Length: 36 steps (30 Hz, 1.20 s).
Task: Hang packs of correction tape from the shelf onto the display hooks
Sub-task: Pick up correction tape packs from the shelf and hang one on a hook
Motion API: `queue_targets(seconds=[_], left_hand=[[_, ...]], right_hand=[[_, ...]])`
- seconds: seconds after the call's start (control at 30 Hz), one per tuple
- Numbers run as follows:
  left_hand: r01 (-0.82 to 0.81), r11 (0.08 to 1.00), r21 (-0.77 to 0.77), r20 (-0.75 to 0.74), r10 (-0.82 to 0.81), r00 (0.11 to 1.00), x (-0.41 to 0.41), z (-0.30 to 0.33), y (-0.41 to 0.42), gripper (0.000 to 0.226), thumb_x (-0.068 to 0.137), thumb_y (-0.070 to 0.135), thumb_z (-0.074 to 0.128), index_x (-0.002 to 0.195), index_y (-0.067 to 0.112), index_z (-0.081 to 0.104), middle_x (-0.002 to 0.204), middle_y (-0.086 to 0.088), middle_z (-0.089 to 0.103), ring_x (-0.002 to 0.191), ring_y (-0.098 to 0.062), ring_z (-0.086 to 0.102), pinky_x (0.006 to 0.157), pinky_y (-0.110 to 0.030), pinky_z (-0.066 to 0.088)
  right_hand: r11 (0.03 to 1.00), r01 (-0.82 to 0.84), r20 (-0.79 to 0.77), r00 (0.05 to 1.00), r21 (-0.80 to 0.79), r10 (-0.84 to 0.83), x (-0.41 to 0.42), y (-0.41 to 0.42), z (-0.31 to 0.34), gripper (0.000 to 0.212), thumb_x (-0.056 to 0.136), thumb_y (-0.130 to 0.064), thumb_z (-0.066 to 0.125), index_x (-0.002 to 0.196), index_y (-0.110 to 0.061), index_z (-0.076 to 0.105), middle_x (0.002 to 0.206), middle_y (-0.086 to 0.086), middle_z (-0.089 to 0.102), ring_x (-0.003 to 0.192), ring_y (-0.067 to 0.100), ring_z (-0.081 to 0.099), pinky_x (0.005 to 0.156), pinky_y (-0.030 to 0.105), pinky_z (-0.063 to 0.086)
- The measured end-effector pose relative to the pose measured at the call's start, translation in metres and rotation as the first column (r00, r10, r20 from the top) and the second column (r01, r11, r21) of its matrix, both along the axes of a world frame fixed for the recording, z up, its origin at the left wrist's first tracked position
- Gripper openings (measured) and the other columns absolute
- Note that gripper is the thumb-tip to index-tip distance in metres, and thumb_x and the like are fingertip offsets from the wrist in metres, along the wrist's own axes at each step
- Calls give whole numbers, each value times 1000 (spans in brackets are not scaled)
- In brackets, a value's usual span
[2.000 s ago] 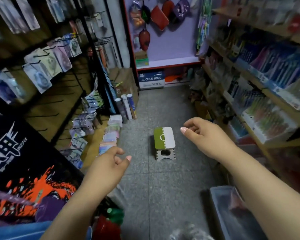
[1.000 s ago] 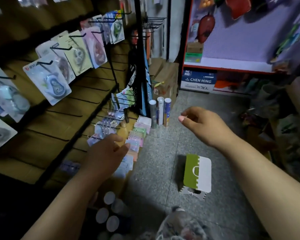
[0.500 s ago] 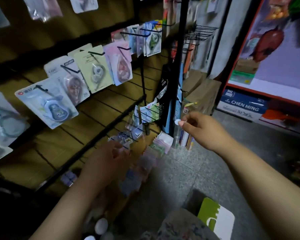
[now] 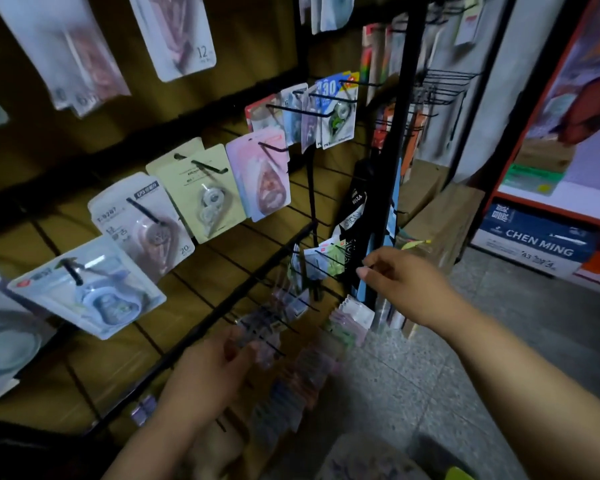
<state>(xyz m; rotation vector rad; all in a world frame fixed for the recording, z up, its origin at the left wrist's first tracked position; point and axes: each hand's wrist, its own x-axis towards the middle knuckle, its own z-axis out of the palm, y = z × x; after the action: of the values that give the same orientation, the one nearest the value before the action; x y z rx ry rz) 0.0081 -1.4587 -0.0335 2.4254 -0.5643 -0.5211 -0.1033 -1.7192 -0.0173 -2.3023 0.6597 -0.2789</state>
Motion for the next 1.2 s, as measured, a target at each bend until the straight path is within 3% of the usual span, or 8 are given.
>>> queue_targets(seconds=[0.07,0.17,0.3,0.53,0.67,0.87,1.0,1.2], left_hand=[[-14,999,-34,-9,13,1000,14,0,-5,5,92,35,60,97,33,59,74,5,69,59,-4,64,47,-17,46],[-15,999,-38,5,16,1000,36,2,-11,7,90,39,62,94,34,58,70,6,67,61,-9,65,60,-34,56],[-38,999,-3,53,39,998,57,6,-17,16,90,44,59,88,29,53,70,9,62,70,-12,63,60,-28,45],[-201,979,-29,129,203,971,65,6,-21,16,90,44,58,94,29,59,68,3,67,68,-10,62,62,-27,46],[-382,918,-108,64,390,919,51,-1,-23,15,88,43,62,94,29,61,74,2,71,76,-12,66,76,-32,53],[-639,764,-87,23,643,766,-17,-35,-15,11,88,35,66,95,28,61,76,2,73,75,-14,69,74,-40,54],[-752,659,17,68,749,659,-68,-45,5,19,89,37,64,106,34,57,82,4,72,77,-11,67,66,-24,47],[-860,507,55,121,852,510,-126,-58,34,25,90,40,62,112,29,59,71,8,66,73,-12,61,57,-15,39]], right_hand=[[1000,-2,7,1000,-13,2,15,-4,6,30,92,-44,54,108,-19,58,81,-3,61,76,18,59,68,31,47],[999,-15,34,999,-28,16,33,-8,12,29,92,-43,54,110,-20,58,90,0,65,81,18,61,72,33,49],[995,-91,20,996,-30,92,58,-13,16,30,92,-45,54,108,-20,57,90,4,64,83,21,61,75,37,50],[940,-335,-6,942,-71,335,125,-24,21,15,92,-47,52,94,-32,54,79,-8,53,71,9,52,57,21,35],[849,-516,-90,856,-111,509,157,-29,19,33,95,-41,52,109,-12,60,103,9,61,93,21,58,77,33,47],[652,-752,-147,659,-100,737,186,-16,-6,34,91,-45,55,100,-12,58,86,9,59,79,20,58,66,14,38],[499,-856,-93,513,-138,854,175,21,-14,51,85,-54,58,128,-29,50,100,-13,47,93,5,50,79,21,38],[107,-984,-85,120,-143,989,130,102,-27,58,87,-58,50,139,-33,39,125,-7,53,113,11,53,91,29,45]])
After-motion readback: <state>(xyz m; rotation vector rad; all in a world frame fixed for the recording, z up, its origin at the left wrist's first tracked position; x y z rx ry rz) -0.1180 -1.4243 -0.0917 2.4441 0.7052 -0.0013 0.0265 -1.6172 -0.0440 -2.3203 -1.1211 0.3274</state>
